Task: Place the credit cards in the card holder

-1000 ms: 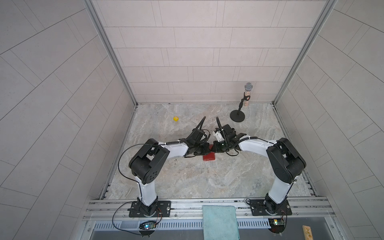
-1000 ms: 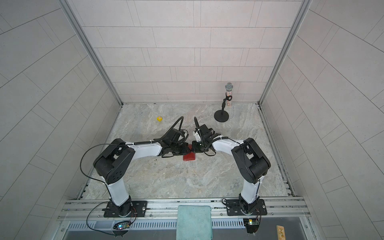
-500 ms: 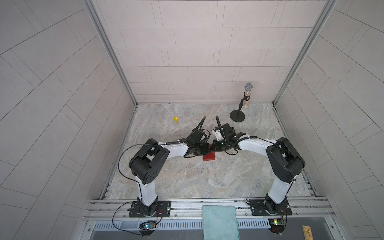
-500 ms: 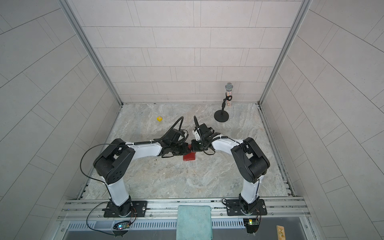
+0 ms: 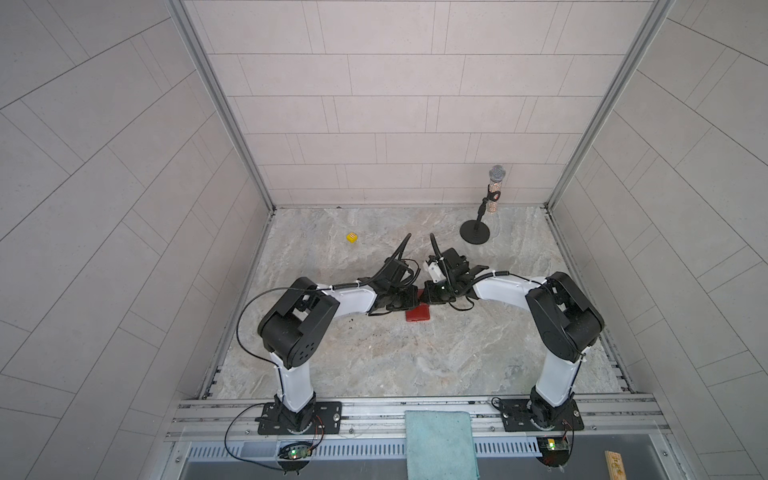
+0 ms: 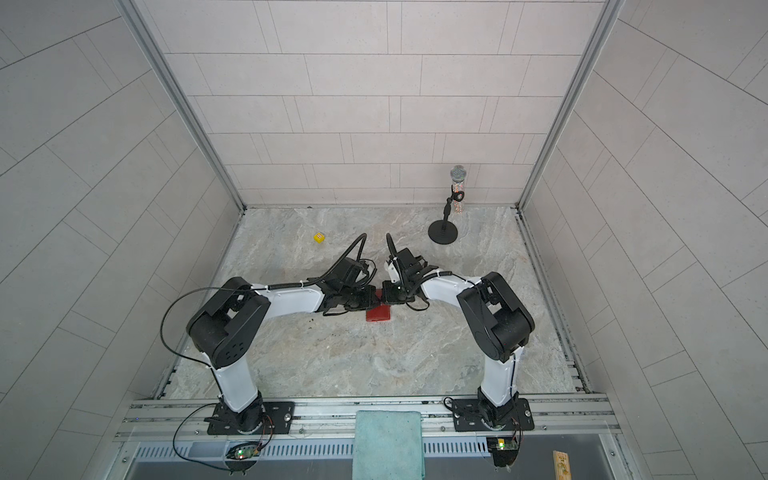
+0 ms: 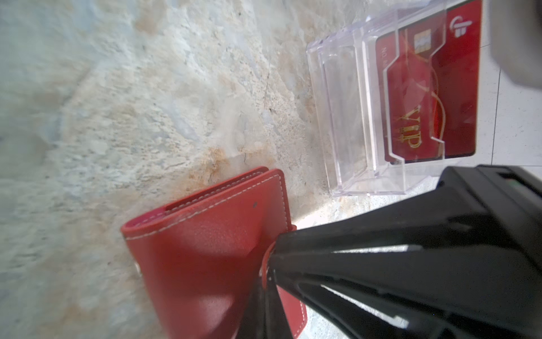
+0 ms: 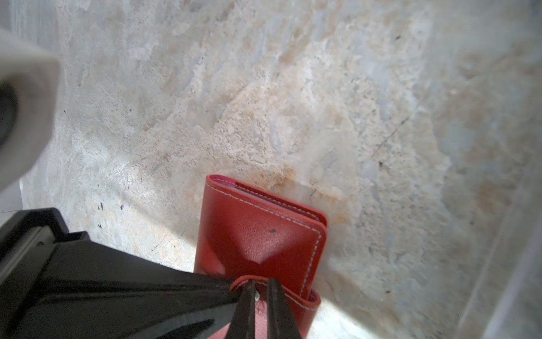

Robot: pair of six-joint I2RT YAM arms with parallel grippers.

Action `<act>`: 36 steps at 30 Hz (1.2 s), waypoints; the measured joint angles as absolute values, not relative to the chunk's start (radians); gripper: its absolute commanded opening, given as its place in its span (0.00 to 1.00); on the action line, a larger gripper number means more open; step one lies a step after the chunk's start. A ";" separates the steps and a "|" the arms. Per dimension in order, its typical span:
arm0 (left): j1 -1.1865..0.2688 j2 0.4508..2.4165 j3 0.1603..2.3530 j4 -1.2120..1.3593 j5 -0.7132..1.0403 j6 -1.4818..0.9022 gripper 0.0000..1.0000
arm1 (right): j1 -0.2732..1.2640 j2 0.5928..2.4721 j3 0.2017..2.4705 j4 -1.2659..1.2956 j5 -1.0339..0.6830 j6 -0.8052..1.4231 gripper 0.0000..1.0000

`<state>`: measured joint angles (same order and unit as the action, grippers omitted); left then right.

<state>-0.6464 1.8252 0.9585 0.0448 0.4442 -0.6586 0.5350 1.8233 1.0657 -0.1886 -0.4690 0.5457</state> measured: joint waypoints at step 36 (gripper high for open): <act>-0.641 1.825 0.942 0.055 0.507 -0.681 0.00 | 0.554 1.800 1.066 -0.260 -0.459 0.514 0.11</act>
<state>-0.6415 1.8252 0.9417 0.0551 0.5068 -0.6807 0.5545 1.8004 1.0664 -0.2604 -0.4595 0.5144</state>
